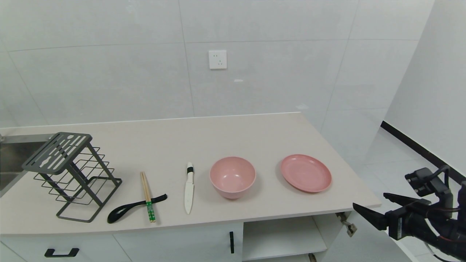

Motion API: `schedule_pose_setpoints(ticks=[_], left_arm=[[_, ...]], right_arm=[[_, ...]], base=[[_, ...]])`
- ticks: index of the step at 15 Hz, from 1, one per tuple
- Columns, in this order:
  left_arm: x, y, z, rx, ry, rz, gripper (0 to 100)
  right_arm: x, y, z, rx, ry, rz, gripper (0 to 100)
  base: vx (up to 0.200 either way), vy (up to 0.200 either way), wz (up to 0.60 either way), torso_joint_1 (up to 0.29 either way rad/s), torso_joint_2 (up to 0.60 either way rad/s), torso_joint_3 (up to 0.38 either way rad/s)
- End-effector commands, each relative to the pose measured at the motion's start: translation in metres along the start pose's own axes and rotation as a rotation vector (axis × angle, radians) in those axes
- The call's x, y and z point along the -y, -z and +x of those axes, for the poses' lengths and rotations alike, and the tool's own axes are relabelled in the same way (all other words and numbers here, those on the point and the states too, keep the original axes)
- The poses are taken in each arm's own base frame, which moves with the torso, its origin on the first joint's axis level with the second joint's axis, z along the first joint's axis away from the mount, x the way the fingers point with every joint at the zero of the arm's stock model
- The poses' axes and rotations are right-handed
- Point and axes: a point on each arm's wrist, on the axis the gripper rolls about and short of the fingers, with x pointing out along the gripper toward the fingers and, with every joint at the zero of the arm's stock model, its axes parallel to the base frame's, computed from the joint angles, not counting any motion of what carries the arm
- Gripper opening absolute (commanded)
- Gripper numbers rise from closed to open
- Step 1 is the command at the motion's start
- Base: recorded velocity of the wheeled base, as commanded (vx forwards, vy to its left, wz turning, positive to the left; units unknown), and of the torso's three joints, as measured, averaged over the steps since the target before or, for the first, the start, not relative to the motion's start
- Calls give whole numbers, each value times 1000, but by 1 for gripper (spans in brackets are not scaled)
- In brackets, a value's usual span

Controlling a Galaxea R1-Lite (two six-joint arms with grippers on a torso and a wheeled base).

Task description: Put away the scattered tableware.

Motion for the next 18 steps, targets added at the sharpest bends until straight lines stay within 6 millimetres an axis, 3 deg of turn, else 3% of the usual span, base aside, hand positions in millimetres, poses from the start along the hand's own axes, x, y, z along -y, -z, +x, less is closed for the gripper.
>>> schedule_pose_setpoints(ticks=[1,3,9,18], left_arm=[[0,0,0,-1,0,0,100],[0,0,0,-1,0,0,100],[0,0,0,-1,0,0,100],[0,0,0,-1,0,0,100]], right_arm=[[-1,3,7,-25,-13,1,100],[2,0,15,-28,-16,7,100],[13,-9,69,-32,-31,7,100],[30,-13,133,-12,-23,9,100]], base=[[0,0,0,0,0,0],[0,0,0,0,0,0],[0,0,0,0,0,0],[0,0,0,0,0,0]])
